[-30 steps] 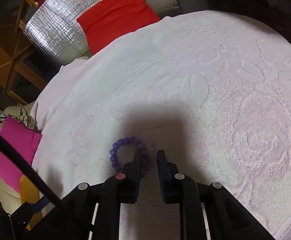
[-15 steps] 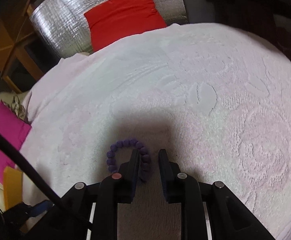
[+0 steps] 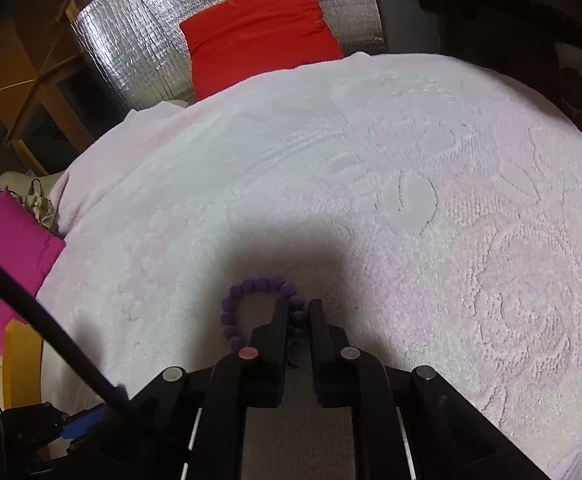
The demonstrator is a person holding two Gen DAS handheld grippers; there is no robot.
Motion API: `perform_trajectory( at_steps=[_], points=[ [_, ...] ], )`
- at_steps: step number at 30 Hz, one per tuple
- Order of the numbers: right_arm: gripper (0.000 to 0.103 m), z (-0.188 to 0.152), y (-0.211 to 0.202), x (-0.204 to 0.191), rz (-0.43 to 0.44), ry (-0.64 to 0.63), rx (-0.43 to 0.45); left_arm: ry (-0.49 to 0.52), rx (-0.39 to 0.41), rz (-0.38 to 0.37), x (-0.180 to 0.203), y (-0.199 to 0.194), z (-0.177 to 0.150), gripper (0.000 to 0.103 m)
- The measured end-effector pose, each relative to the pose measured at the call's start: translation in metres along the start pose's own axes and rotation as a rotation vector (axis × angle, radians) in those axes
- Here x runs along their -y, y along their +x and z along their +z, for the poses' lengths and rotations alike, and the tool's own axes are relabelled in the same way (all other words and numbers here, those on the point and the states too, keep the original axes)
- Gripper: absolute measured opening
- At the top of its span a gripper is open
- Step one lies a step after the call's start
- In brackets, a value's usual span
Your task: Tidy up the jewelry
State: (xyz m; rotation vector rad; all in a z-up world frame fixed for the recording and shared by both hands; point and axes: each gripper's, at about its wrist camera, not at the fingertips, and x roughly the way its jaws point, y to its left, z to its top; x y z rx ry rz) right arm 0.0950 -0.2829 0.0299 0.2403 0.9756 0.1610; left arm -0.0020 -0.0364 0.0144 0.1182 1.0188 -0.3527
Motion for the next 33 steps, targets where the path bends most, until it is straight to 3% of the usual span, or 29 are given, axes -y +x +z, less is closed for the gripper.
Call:
perform_trajectory(
  at_steps=[1,6,12,20,33],
  points=[
    [0.011,0.0,0.0,0.001,0.007,0.009,-0.003,-0.002,-0.003,0.005,0.0,0.001,0.001,0.038],
    [0.012,0.001,0.001,0.004,0.021,0.044,-0.017,-0.01,0.007,0.002,-0.001,0.001,0.001,0.038],
    [0.015,0.0,0.005,-0.002,-0.006,0.0,-0.001,0.005,0.023,-0.01,0.005,0.001,0.002,0.014],
    [0.012,-0.006,0.006,-0.017,-0.072,-0.115,0.025,-0.008,0.049,0.019,0.004,-0.005,0.004,0.013],
    [0.012,-0.016,-0.008,-0.009,-0.035,-0.073,-0.011,-0.016,0.068,0.088,0.012,-0.022,-0.004,0.013]
  ],
)
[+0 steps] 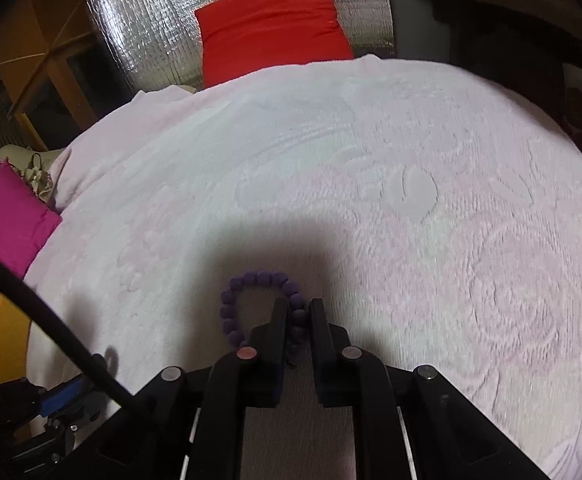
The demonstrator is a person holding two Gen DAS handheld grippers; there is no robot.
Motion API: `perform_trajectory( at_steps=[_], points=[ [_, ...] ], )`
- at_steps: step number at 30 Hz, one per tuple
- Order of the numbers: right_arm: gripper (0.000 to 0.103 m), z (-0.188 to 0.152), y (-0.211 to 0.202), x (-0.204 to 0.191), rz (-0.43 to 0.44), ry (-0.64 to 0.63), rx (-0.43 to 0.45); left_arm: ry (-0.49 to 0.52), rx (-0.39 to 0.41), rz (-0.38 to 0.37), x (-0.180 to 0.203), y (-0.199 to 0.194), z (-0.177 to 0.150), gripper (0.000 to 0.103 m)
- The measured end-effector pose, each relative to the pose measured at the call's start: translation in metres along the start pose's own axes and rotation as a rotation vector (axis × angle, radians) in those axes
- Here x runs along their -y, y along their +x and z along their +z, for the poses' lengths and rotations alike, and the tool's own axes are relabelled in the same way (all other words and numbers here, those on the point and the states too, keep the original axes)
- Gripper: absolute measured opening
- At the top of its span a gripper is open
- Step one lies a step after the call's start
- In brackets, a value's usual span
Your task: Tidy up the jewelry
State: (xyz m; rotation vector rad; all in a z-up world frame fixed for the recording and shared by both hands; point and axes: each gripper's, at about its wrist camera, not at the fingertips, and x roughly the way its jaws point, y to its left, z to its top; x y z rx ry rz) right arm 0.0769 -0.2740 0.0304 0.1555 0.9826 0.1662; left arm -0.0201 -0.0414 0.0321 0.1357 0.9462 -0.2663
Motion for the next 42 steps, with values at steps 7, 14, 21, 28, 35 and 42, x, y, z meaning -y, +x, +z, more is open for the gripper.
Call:
perform_trajectory(
  at_steps=[7,14,21,28,35,42],
  points=[
    [0.011,-0.019,-0.019,-0.001,0.04,0.031,-0.028,-0.034,0.003,-0.03,-0.002,-0.012,-0.008,0.013],
    [0.011,-0.042,-0.047,0.002,0.089,0.081,-0.026,-0.114,0.004,-0.064,-0.021,-0.03,-0.027,0.013],
    [0.011,-0.059,-0.075,0.008,0.152,0.14,0.023,-0.177,0.04,-0.037,-0.034,-0.054,-0.049,0.013],
    [0.019,-0.048,-0.064,0.014,0.145,0.175,0.01,-0.178,0.06,-0.019,-0.036,-0.057,-0.05,0.013],
    [0.039,-0.025,-0.032,-0.016,0.046,-0.022,0.005,-0.21,0.084,0.003,-0.043,-0.053,-0.034,0.013],
    [0.061,-0.017,-0.01,-0.019,0.012,-0.094,-0.018,-0.236,0.084,0.001,-0.049,-0.05,-0.026,0.013]
  ],
)
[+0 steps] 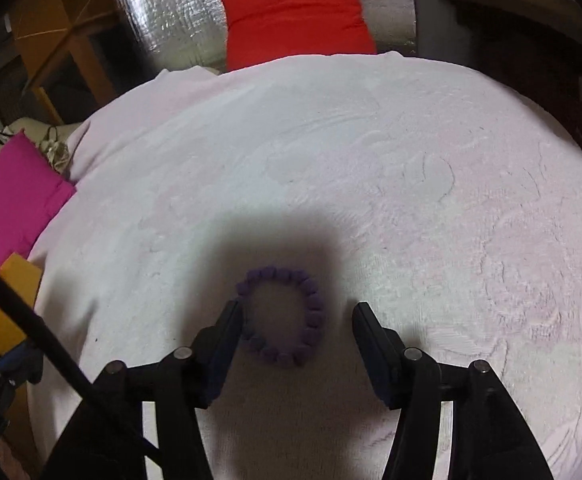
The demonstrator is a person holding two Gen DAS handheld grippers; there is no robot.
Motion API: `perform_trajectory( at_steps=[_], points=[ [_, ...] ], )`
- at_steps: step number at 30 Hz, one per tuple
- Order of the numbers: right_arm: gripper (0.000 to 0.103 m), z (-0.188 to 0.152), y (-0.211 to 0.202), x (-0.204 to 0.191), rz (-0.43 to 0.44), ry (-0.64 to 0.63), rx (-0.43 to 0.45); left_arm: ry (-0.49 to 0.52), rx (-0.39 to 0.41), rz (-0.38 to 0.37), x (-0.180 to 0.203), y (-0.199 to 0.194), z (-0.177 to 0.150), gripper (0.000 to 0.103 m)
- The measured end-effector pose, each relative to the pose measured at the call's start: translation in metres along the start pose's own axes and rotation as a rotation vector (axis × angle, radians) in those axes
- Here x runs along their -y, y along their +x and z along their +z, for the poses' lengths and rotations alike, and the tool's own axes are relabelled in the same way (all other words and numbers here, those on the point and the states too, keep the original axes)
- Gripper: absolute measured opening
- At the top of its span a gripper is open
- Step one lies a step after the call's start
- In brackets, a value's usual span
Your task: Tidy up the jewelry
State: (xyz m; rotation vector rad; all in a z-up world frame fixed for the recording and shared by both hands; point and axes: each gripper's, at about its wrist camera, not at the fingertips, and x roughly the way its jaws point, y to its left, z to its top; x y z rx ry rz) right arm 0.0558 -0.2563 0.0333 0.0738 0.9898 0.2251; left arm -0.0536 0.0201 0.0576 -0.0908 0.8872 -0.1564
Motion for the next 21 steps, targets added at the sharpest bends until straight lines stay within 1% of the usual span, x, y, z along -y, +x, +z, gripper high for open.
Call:
perform_trajectory(
  at_steps=[3,5,8,9,10,11,13,15,17,19,21],
  points=[
    [0.061,0.0,0.003,-0.007,-0.008,-0.048,0.008,-0.008,-0.003,0.008,-0.001,0.001,0.002,0.013],
    [0.059,-0.002,0.008,-0.012,-0.037,-0.074,0.01,-0.009,-0.005,0.004,-0.001,0.002,0.002,0.013],
    [0.037,-0.007,0.008,-0.02,-0.082,-0.116,0.035,-0.006,-0.006,0.008,-0.002,0.002,0.001,0.013],
    [0.024,-0.009,0.007,-0.021,-0.087,-0.121,0.041,-0.006,-0.007,0.01,-0.002,0.002,0.001,0.013],
    [0.02,-0.009,0.006,-0.021,-0.087,-0.125,0.044,-0.008,-0.01,0.012,-0.003,0.002,0.001,0.013],
    [0.02,-0.01,0.004,-0.019,-0.089,-0.125,0.045,-0.009,-0.011,0.016,-0.004,0.001,0.0,0.013],
    [0.011,-0.01,0.001,-0.015,-0.081,-0.108,0.044,-0.012,-0.008,0.026,-0.006,0.0,0.0,0.013],
    [0.01,-0.009,-0.001,-0.014,-0.066,-0.091,0.043,-0.017,-0.004,0.029,-0.009,-0.001,0.0,0.013],
    [0.01,-0.008,-0.007,-0.011,-0.019,-0.06,0.043,-0.021,-0.001,0.032,-0.011,-0.002,-0.001,0.013],
    [0.01,-0.009,-0.012,-0.01,0.01,-0.047,0.049,-0.018,0.001,0.037,-0.011,-0.003,-0.001,0.013],
    [0.01,-0.008,-0.02,-0.008,0.061,-0.018,0.058,-0.015,-0.003,0.037,-0.011,-0.003,-0.002,0.013]
  ],
)
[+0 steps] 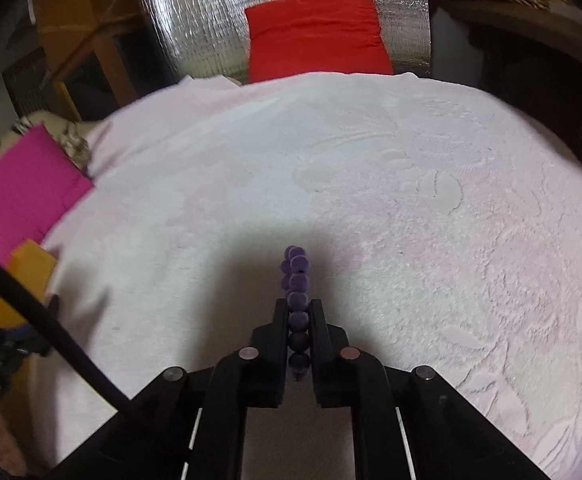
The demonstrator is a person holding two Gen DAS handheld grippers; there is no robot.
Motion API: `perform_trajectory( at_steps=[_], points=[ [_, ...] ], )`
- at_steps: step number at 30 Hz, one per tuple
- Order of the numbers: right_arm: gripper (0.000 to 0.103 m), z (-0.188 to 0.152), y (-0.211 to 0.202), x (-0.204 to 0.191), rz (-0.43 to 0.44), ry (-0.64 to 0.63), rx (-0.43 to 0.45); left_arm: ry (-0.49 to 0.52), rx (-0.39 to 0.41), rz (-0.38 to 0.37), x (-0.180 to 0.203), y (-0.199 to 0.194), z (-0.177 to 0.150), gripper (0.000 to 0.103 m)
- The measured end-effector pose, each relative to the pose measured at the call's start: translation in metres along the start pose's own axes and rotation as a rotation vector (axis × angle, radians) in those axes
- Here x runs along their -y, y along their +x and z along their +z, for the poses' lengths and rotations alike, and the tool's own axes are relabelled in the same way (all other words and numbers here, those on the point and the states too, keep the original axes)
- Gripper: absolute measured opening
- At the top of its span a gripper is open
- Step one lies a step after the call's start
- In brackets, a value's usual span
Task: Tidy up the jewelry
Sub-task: 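Carry the purple bracelet and black hair tie over the orange box with both tools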
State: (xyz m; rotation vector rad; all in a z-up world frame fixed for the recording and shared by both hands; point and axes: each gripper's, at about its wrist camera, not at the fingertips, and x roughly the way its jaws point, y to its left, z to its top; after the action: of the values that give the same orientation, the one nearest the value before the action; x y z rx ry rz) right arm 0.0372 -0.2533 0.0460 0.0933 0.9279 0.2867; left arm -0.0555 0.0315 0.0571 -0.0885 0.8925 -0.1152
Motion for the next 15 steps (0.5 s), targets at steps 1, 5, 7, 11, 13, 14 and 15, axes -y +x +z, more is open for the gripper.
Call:
perform_trajectory(
  at_steps=[1,5,7,11,13,14,15],
  points=[
    [0.01,0.0,-0.004,0.001,0.025,0.02,0.004,0.002,-0.001,0.003,0.0,0.0,0.0,0.013],
    [0.01,0.0,-0.014,0.001,0.109,0.071,0.008,0.012,-0.001,0.006,0.003,-0.002,-0.001,0.013],
    [0.01,-0.002,-0.019,-0.001,0.146,0.091,0.005,0.018,0.004,0.007,0.006,-0.004,-0.003,0.013],
    [0.01,-0.007,-0.025,-0.004,0.179,0.116,-0.004,0.04,0.011,0.006,0.016,-0.01,-0.006,0.013],
    [0.01,-0.009,-0.026,-0.007,0.19,0.124,-0.013,0.054,0.018,0.005,0.022,-0.014,-0.008,0.013],
    [0.01,-0.01,-0.027,-0.01,0.191,0.12,-0.017,0.063,0.021,0.0,0.025,-0.017,-0.009,0.013],
    [0.01,-0.011,-0.027,-0.014,0.195,0.113,-0.02,0.071,0.027,-0.003,0.028,-0.02,-0.01,0.013]
  ],
)
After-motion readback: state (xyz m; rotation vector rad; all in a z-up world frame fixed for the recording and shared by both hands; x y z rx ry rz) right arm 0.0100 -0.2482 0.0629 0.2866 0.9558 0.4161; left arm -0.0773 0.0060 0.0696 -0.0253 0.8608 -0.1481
